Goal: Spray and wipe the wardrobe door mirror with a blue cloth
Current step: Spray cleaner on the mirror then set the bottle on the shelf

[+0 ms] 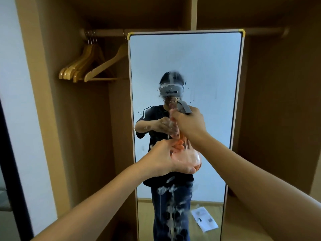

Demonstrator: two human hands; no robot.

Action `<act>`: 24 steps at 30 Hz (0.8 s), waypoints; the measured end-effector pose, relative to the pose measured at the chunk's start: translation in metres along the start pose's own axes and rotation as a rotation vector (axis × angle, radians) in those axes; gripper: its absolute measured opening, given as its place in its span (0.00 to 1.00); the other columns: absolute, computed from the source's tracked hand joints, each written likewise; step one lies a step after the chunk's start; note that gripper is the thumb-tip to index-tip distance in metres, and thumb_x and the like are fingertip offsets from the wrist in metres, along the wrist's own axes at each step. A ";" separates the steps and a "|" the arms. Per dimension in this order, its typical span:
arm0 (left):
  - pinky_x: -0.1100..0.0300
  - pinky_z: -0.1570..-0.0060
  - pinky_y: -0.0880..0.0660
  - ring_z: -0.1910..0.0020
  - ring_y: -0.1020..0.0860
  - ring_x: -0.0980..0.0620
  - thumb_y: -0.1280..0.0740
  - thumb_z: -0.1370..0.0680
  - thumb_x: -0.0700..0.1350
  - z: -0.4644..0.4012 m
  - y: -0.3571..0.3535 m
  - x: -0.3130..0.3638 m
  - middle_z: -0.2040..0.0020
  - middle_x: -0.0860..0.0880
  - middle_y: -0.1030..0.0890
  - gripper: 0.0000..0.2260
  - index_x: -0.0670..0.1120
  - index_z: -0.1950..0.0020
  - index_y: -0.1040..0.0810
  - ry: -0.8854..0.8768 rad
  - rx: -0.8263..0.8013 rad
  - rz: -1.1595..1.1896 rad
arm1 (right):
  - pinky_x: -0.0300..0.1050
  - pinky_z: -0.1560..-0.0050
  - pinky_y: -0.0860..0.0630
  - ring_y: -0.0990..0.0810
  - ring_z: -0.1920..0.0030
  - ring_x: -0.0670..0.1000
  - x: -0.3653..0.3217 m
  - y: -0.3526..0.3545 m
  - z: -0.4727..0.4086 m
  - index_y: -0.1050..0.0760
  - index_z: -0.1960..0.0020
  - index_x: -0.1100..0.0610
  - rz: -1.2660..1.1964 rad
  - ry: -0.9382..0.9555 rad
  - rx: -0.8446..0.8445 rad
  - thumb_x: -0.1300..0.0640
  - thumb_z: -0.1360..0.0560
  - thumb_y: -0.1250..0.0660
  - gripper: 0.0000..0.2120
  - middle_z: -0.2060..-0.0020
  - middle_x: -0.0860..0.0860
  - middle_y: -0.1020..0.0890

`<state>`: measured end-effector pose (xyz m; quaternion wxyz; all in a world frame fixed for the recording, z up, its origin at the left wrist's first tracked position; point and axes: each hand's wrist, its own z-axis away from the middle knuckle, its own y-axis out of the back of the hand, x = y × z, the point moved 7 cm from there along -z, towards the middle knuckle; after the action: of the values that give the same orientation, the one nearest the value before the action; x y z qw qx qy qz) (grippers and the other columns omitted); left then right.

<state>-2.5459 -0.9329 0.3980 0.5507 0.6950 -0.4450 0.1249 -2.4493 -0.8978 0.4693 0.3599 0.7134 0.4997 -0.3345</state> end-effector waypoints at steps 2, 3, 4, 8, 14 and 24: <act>0.54 0.40 0.25 0.44 0.23 0.59 0.19 0.39 0.54 -0.003 -0.004 0.003 0.45 0.55 0.21 0.28 0.53 0.42 0.26 -0.004 -0.001 0.015 | 0.31 0.74 0.33 0.29 0.70 0.45 0.001 0.005 -0.001 0.24 0.54 0.63 -0.016 0.023 -0.010 0.57 0.24 0.34 0.09 0.68 0.51 0.24; 0.56 0.40 0.25 0.44 0.23 0.59 0.19 0.39 0.54 -0.005 -0.005 0.005 0.45 0.55 0.21 0.28 0.53 0.42 0.25 -0.005 0.001 0.018 | 0.30 0.74 0.34 0.29 0.70 0.45 0.001 0.008 -0.002 0.24 0.55 0.63 -0.014 0.034 -0.012 0.57 0.24 0.35 0.08 0.69 0.50 0.25; 0.57 0.41 0.25 0.45 0.23 0.60 0.19 0.39 0.53 -0.006 -0.007 0.007 0.46 0.55 0.21 0.28 0.52 0.43 0.25 -0.011 0.001 0.020 | 0.30 0.75 0.35 0.30 0.71 0.45 0.002 0.011 -0.002 0.25 0.57 0.62 -0.015 0.041 -0.011 0.58 0.24 0.35 0.07 0.70 0.49 0.26; 0.63 0.43 0.25 0.46 0.23 0.60 0.19 0.37 0.50 -0.011 -0.016 0.014 0.46 0.54 0.21 0.26 0.51 0.44 0.25 -0.032 -0.011 0.031 | 0.30 0.74 0.35 0.31 0.73 0.43 0.006 0.021 -0.006 0.26 0.60 0.59 -0.008 0.039 -0.010 0.59 0.24 0.36 0.07 0.72 0.48 0.27; 0.63 0.44 0.25 0.46 0.23 0.61 0.19 0.38 0.50 -0.018 -0.026 0.021 0.48 0.56 0.21 0.25 0.51 0.45 0.24 -0.049 -0.015 0.081 | 0.47 0.56 0.23 0.20 0.60 0.54 0.008 0.030 -0.012 0.22 0.54 0.61 0.009 0.030 0.026 0.53 0.24 0.34 0.11 0.62 0.55 0.18; 0.62 0.44 0.25 0.45 0.23 0.59 0.20 0.38 0.52 -0.031 -0.047 0.038 0.48 0.58 0.22 0.26 0.54 0.44 0.26 -0.116 -0.037 0.041 | 0.61 0.52 0.21 0.20 0.59 0.61 0.018 0.061 -0.013 0.21 0.56 0.55 0.109 -0.023 0.101 0.48 0.28 0.35 0.11 0.62 0.54 0.17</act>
<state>-2.4791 -0.9237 0.4038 0.5341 0.6814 -0.4927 0.0877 -2.3845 -0.8930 0.4718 0.3468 0.7529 0.4385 -0.3473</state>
